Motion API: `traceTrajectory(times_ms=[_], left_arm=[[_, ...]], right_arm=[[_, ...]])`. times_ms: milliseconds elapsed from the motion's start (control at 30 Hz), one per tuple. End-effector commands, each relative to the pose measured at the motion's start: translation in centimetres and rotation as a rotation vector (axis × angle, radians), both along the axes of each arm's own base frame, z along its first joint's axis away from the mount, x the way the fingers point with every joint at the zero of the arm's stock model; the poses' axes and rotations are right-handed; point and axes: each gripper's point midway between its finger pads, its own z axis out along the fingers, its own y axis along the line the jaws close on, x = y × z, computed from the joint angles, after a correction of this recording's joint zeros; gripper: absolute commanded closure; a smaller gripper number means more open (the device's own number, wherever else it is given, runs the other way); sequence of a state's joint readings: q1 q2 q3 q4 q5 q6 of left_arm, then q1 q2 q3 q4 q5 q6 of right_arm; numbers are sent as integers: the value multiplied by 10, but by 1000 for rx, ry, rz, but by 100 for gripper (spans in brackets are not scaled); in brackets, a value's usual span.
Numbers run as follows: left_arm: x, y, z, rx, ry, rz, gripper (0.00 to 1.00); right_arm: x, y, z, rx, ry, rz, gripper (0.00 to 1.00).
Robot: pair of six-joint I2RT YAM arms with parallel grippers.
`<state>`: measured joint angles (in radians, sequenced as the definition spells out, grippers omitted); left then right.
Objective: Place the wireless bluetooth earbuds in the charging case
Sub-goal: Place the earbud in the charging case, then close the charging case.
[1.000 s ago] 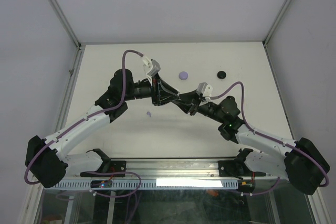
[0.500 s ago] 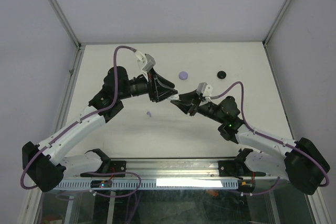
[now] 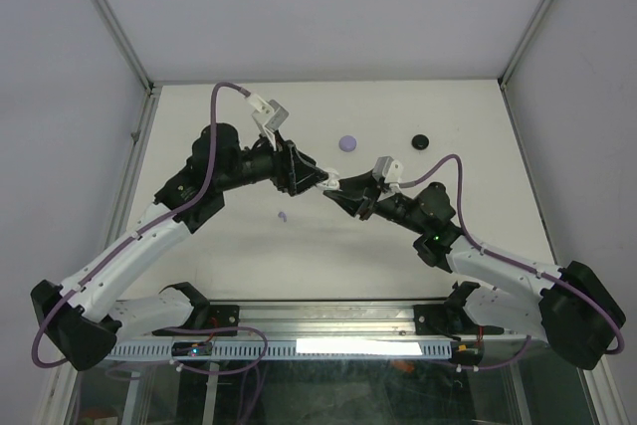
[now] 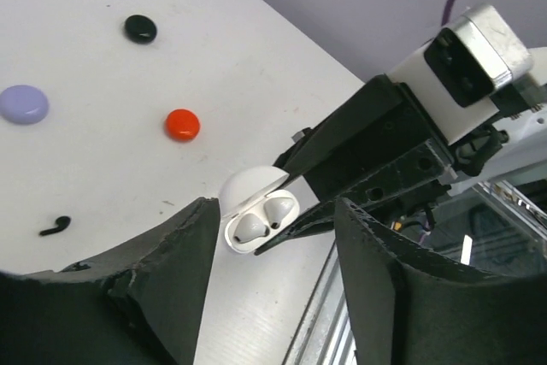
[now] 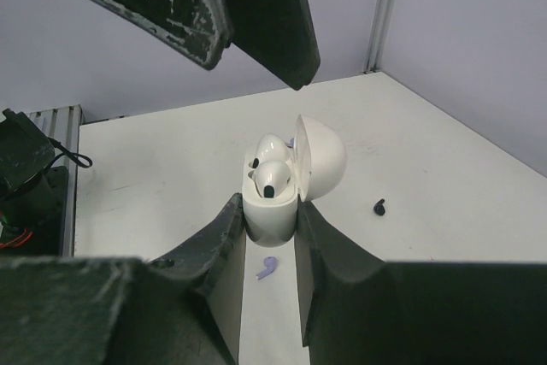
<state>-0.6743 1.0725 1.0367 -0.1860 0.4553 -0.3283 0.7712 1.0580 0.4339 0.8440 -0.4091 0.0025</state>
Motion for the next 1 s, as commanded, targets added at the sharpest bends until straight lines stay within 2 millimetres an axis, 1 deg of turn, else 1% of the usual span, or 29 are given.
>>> traceTrajectory(times_ms=[0,67,233,367,467,633,700,833,967], left_arm=[[8,12,29,-5,-47,78,39],[8,10,28,-6,-34,57,37],[-2,-2,19,-16,19,-51,32],[2,-6,10,-18,59,-49,31],[-2,-13,8,-35,84,-102,31],[-17,-21,12,-74,91,-217,31],[-24,-22,17,-97,76,-261,33],[-36,-20,27,-127,34,-308,35],[-41,-16,33,-138,1,-325,36]], right_arm=[[-10,-1,37,90,-79,38,96],[-13,-2,41,101,-90,41,96],[-17,-3,46,114,-102,57,96],[-22,-2,51,140,-104,83,96],[-24,0,53,153,-101,103,96],[-22,0,52,155,-92,96,96],[-20,1,48,150,-81,92,96],[-18,4,41,136,-48,94,96],[-16,6,31,108,-15,97,97]])
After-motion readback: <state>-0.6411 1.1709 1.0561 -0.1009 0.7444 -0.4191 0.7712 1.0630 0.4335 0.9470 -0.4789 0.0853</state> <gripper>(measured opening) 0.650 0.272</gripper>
